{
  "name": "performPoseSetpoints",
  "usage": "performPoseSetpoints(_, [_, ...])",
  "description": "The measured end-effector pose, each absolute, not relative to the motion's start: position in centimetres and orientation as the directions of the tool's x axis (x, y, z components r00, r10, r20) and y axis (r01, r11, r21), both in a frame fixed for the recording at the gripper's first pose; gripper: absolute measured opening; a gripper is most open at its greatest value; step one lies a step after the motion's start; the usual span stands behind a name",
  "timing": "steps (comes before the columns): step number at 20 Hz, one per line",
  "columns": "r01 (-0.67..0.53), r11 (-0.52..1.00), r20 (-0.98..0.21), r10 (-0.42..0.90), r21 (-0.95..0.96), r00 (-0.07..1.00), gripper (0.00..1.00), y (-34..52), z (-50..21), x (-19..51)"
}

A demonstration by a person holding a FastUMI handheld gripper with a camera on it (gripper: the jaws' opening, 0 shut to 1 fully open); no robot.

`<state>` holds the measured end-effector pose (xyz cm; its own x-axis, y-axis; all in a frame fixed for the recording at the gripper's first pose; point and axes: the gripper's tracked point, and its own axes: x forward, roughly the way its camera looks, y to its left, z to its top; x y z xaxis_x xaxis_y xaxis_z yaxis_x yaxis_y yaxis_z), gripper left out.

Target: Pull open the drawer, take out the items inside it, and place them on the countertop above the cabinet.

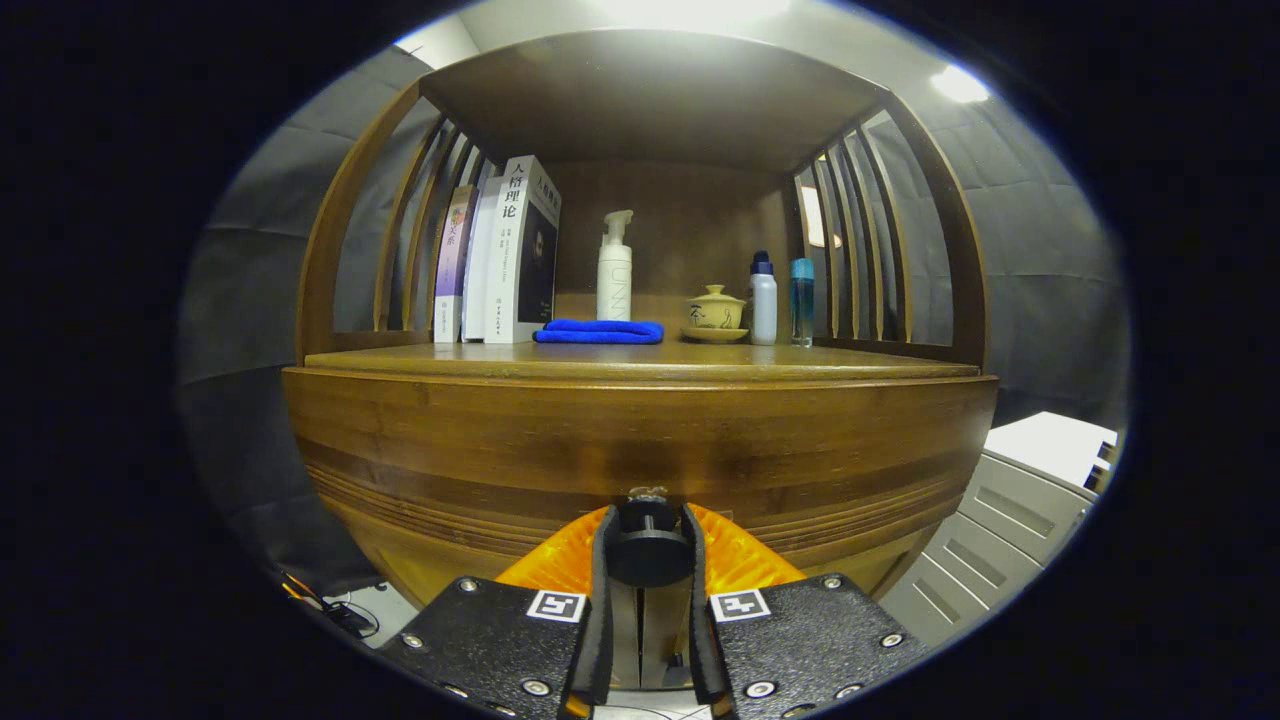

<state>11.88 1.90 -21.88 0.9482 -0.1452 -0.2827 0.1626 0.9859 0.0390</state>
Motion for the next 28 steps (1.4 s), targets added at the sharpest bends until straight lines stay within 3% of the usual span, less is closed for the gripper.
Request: performPoseSetpoints(28, [0.187, 0.979, -0.359, -0.146, 0.08, 0.922, 0.31, 3.2, -20.8, 1.2])
